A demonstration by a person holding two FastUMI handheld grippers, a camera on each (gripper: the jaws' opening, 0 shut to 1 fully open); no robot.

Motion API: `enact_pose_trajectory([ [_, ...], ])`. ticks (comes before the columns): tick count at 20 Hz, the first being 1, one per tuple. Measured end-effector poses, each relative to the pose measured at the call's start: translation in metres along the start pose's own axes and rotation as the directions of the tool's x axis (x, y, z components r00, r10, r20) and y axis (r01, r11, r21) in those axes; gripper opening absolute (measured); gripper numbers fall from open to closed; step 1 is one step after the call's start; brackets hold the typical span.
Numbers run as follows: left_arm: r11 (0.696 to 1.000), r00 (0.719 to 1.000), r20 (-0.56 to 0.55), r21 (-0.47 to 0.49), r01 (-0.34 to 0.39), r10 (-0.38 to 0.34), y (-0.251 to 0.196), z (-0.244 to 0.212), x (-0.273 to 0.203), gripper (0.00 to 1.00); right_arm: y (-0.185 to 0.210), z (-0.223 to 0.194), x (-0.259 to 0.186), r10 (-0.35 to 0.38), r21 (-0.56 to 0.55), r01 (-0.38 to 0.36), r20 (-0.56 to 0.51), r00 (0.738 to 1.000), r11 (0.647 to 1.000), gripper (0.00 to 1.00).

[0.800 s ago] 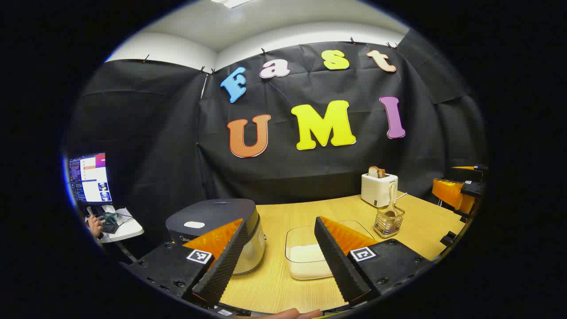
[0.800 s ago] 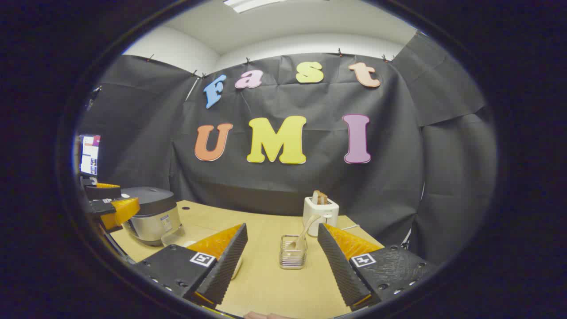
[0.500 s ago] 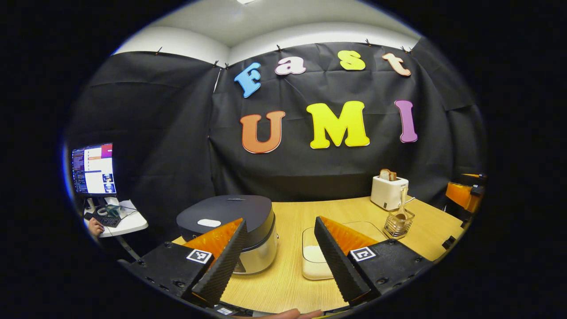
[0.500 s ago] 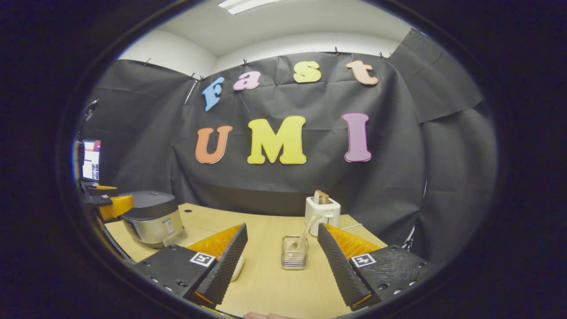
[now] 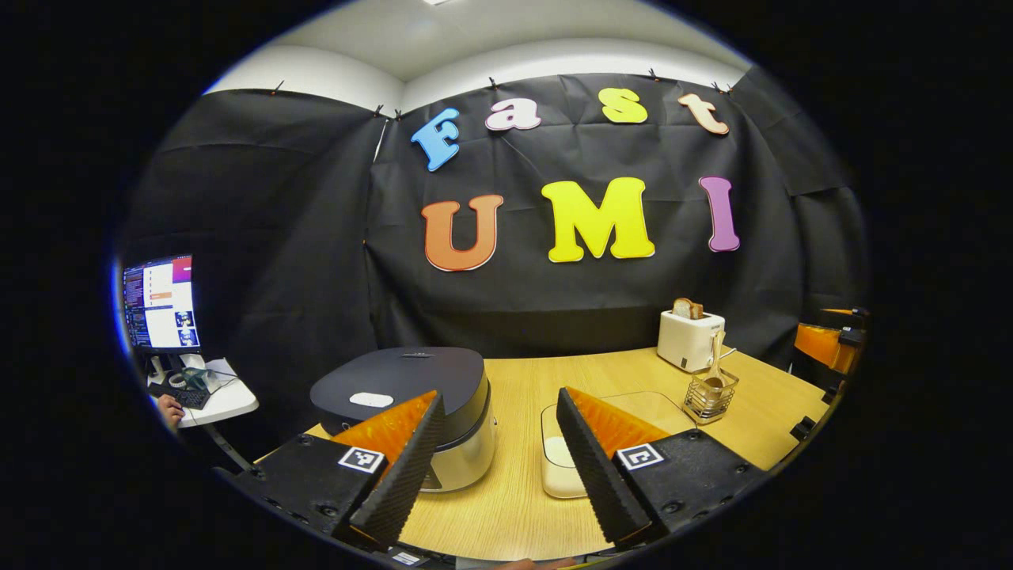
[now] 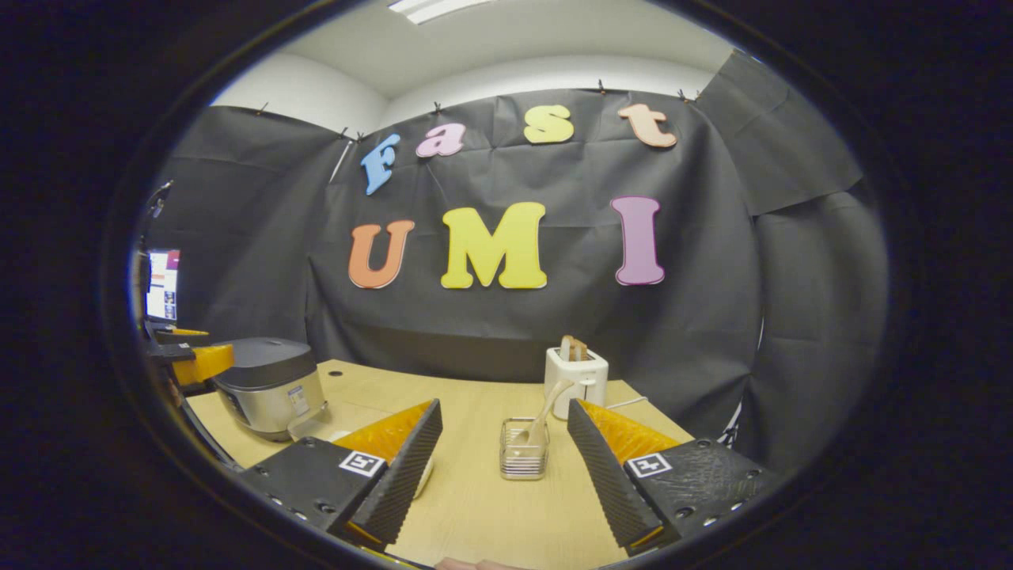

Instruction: Close the left gripper, press the button to open the rice cooker; take a wooden spoon from the chopstick holder with the right hand, scoop a spoonful of rice and pour it into the rice cooker, then put the wooden spoon back into the chopstick holder.

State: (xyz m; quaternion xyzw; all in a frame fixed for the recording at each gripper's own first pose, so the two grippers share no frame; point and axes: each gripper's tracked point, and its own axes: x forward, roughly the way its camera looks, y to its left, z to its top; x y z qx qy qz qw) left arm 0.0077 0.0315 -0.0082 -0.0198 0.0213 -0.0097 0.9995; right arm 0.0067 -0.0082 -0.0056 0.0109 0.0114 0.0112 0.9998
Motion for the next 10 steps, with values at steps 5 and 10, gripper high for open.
enact_pose_trajectory([
  [5, 1.000, 0.998, -0.067, 0.022, -0.004, 0.006, 0.018, -0.009, 0.004, 0.64, -0.014, 0.003, 0.001, -0.025, 0.012, 0.025, 0.011, 1.000, 1.000, 0.95],
  [10, 1.000, 0.989, -0.148, 0.024, -0.005, 0.008, 0.045, -0.013, 0.021, 0.12, -0.021, -0.001, 0.008, -0.028, 0.055, 0.029, -0.021, 0.999, 0.998, 0.95],
])
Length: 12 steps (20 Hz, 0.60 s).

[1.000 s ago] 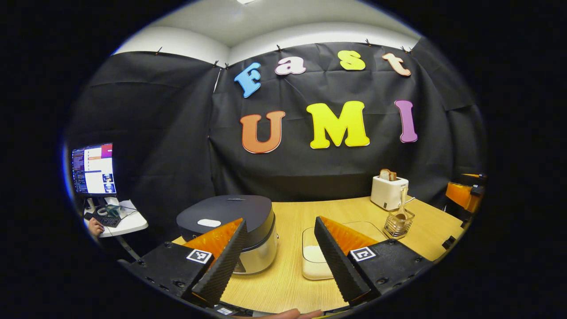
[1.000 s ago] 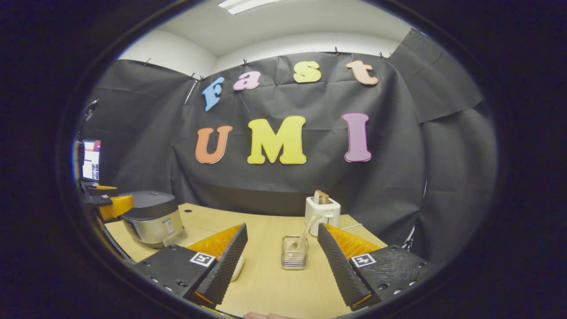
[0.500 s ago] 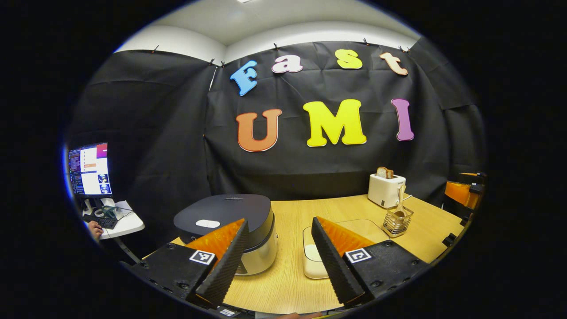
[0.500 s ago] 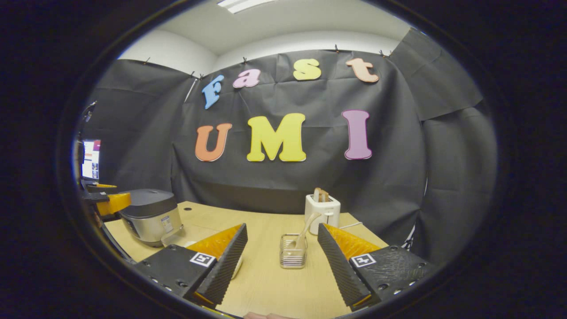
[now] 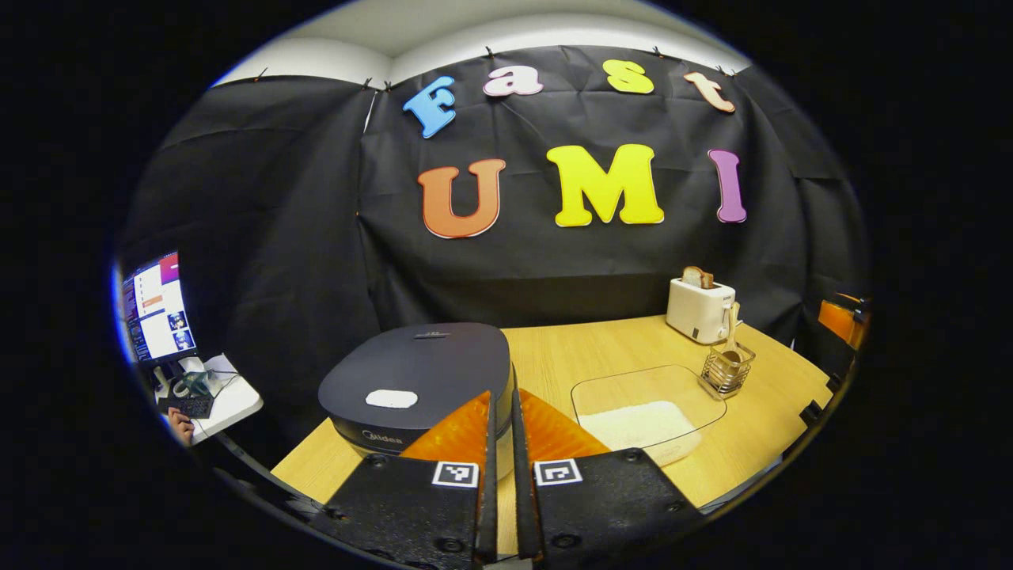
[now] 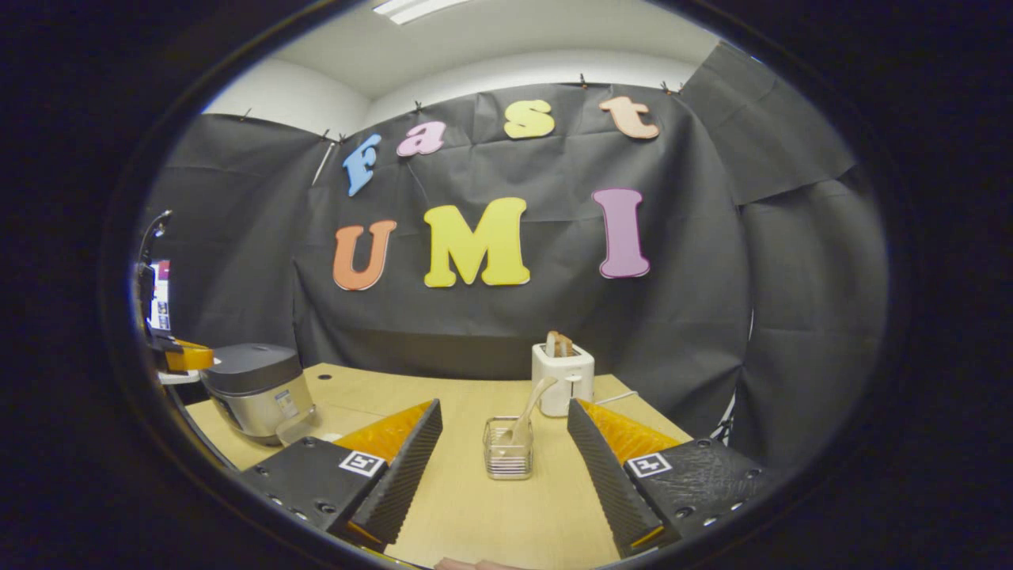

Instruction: Close the left gripper, press the button to open the rice cooker; take a wooden spoon from the chopstick holder with the right hand, scoop a spoonful of rice and pour it into the rice cooker, then put the wooden spoon back into the chopstick holder.

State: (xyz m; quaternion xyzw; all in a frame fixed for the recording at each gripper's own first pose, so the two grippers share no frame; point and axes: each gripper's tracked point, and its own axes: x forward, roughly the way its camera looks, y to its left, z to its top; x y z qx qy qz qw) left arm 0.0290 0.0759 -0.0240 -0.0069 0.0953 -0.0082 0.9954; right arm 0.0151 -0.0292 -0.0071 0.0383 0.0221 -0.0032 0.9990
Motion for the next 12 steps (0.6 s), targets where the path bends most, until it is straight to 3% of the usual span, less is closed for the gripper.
enact_pose_trajectory([
  [3, 0.999, 0.999, -0.030, -0.040, -0.035, 0.034, 0.025, 0.007, 0.011, 0.03, 0.001, -0.001, 0.000, 0.010, 0.024, -0.010, -0.010, 1.000, 1.000, 0.95],
  [12, 0.995, 0.982, -0.173, -0.053, -0.080, 0.070, 0.066, -0.012, 0.037, 0.03, 0.000, 0.000, -0.001, 0.016, 0.030, -0.015, -0.013, 1.000, 0.999, 0.93],
])
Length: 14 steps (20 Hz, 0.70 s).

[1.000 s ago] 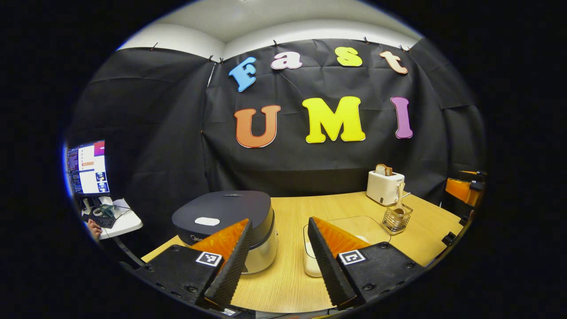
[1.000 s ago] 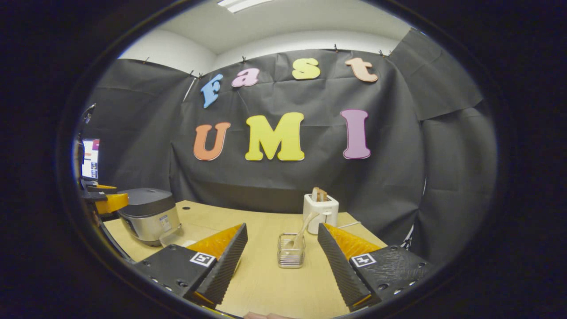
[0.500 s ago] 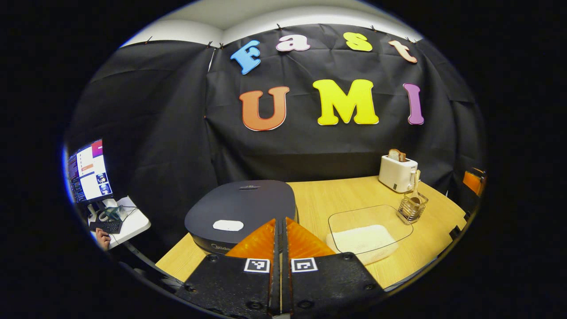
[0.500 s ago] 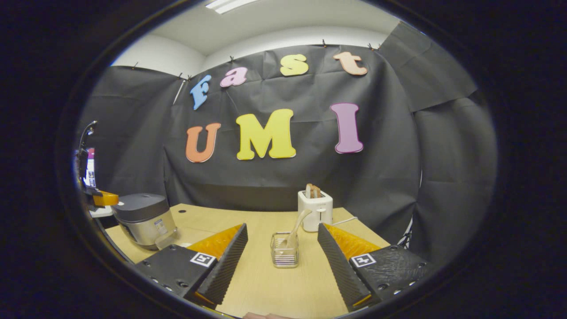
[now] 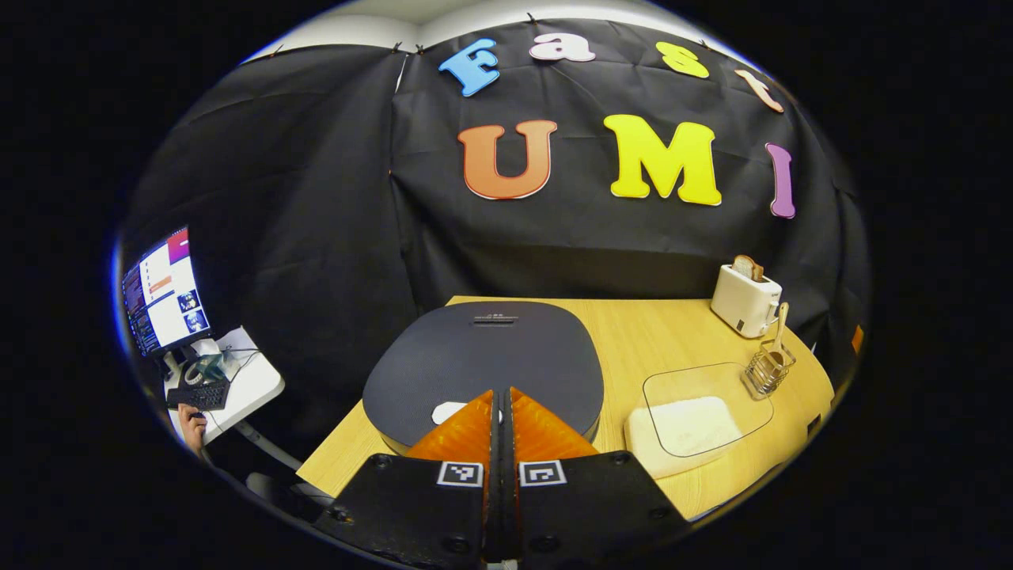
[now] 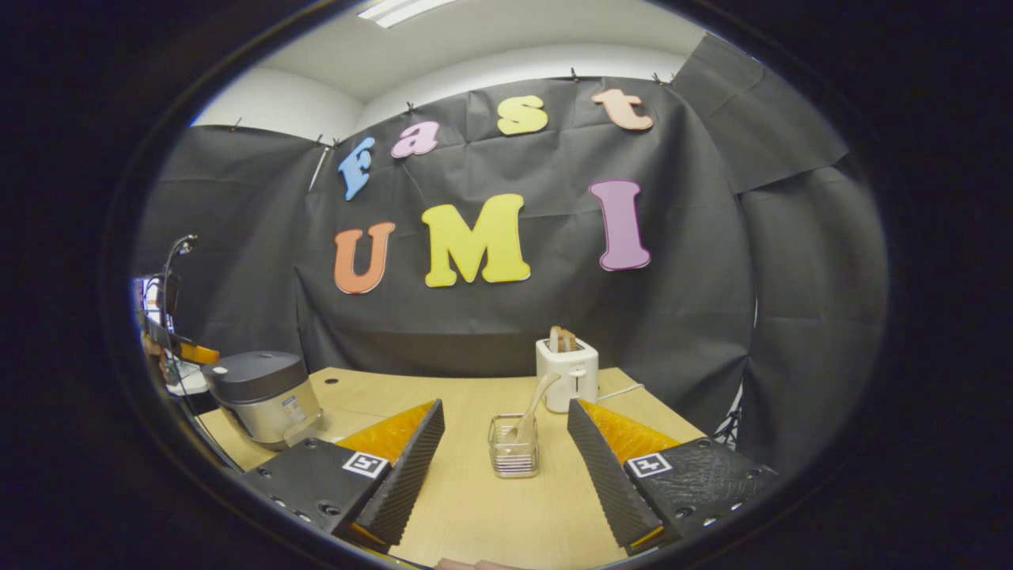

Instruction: Close the left gripper, press the button to open the rice cooker; take a wooden spoon from the chopstick holder with the right hand, scoop a spoonful of rice and pour it into the rice cooker, then put the wooden spoon back into the chopstick holder.

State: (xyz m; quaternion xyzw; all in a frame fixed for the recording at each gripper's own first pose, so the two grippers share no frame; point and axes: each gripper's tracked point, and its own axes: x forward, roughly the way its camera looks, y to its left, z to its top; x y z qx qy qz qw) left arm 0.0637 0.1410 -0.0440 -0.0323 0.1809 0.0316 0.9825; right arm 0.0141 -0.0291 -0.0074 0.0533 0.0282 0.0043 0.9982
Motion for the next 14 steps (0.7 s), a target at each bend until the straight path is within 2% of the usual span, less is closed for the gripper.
enact_pose_trajectory([
  [7, 1.000, 0.998, -0.069, 0.003, 0.013, -0.012, 0.011, -0.013, 0.015, 0.03, 0.005, -0.006, 0.003, 0.011, 0.004, -0.011, -0.021, 1.000, 1.000, 0.93],
  [11, 0.991, 0.994, -0.110, 0.130, 0.031, -0.017, 0.010, -0.016, 0.017, 0.03, 0.006, -0.009, 0.003, 0.010, -0.004, -0.010, -0.031, 0.999, 1.000, 0.94],
  [14, 0.993, 0.987, -0.161, 0.116, 0.032, -0.013, 0.015, -0.022, 0.013, 0.03, 0.008, -0.004, 0.001, 0.011, -0.001, -0.011, -0.019, 1.000, 1.000, 0.94],
])
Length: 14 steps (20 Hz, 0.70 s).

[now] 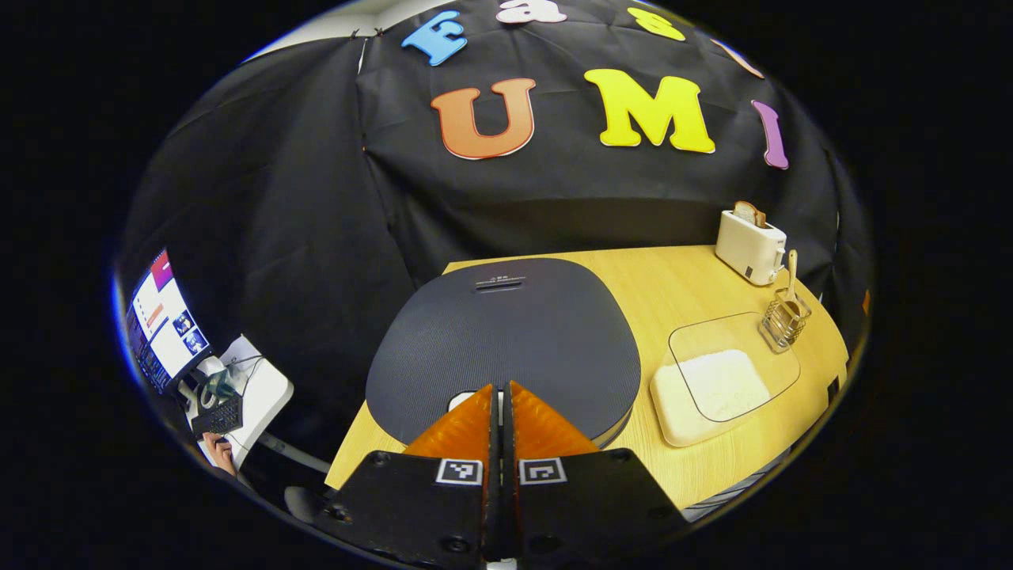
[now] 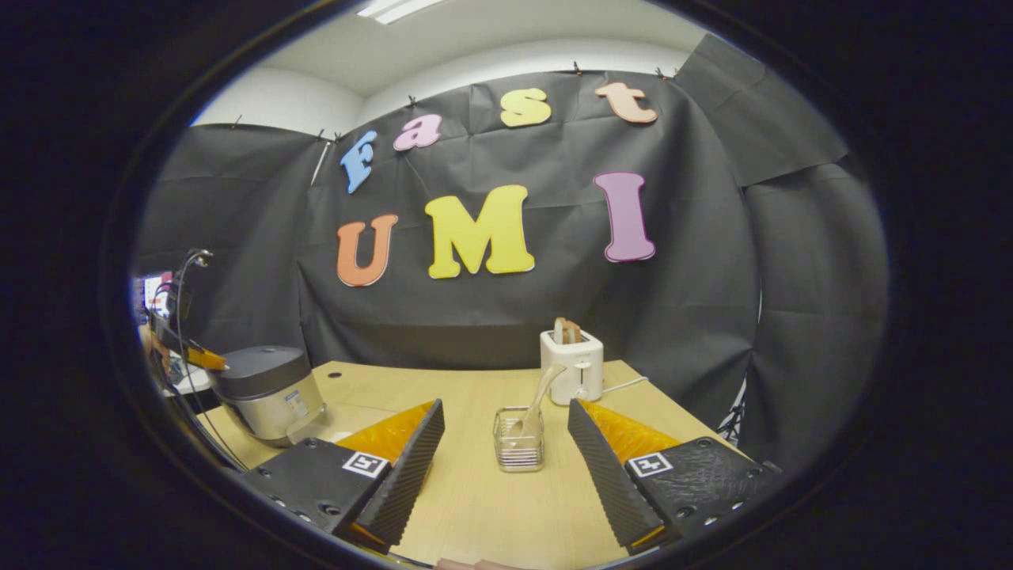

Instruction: Close the left gripper, press the button to open the rice cooker; take a wooden spoon from the chopstick holder with the right hand, scoop a spoonful of rice and pour it into the rice cooker, then put the wooden spoon back into the chopstick holder.

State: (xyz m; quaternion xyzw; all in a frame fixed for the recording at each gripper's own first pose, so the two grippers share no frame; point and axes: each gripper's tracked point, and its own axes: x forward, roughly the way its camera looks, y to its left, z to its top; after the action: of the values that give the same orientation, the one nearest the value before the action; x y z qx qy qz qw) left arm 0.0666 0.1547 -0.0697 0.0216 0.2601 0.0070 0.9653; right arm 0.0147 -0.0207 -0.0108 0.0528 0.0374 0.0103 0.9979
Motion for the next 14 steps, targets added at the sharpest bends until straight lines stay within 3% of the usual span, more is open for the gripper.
enact_pose_trajectory([
  [5, 0.999, 1.000, 0.014, -0.045, 0.023, -0.022, 0.000, 0.002, 0.001, 0.03, 0.008, -0.011, 0.002, 0.011, -0.017, -0.011, -0.022, 1.000, 1.000, 0.95],
  [8, 0.997, 0.999, 0.047, -0.080, 0.003, 0.001, 0.001, 0.011, -0.001, 0.03, 0.005, -0.014, 0.005, -0.026, -0.047, 0.025, -0.027, 0.999, 0.999, 0.95],
  [11, 0.996, 0.986, 0.164, -0.082, -0.020, 0.034, 0.002, 0.040, -0.015, 0.07, 0.011, -0.018, 0.006, -0.007, -0.044, 0.005, -0.036, 0.999, 0.999, 0.94],
  [13, 0.995, 0.976, 0.213, -0.098, -0.019, 0.040, 0.000, 0.055, -0.026, 0.20, 0.009, -0.018, 0.006, -0.005, -0.042, 0.004, -0.036, 0.999, 0.999, 0.95],
  [14, 0.994, 0.971, 0.235, -0.107, -0.023, 0.048, -0.002, 0.062, -0.032, 0.46, 0.007, -0.016, 0.007, -0.010, -0.042, 0.009, -0.034, 0.999, 0.999, 0.95],
])
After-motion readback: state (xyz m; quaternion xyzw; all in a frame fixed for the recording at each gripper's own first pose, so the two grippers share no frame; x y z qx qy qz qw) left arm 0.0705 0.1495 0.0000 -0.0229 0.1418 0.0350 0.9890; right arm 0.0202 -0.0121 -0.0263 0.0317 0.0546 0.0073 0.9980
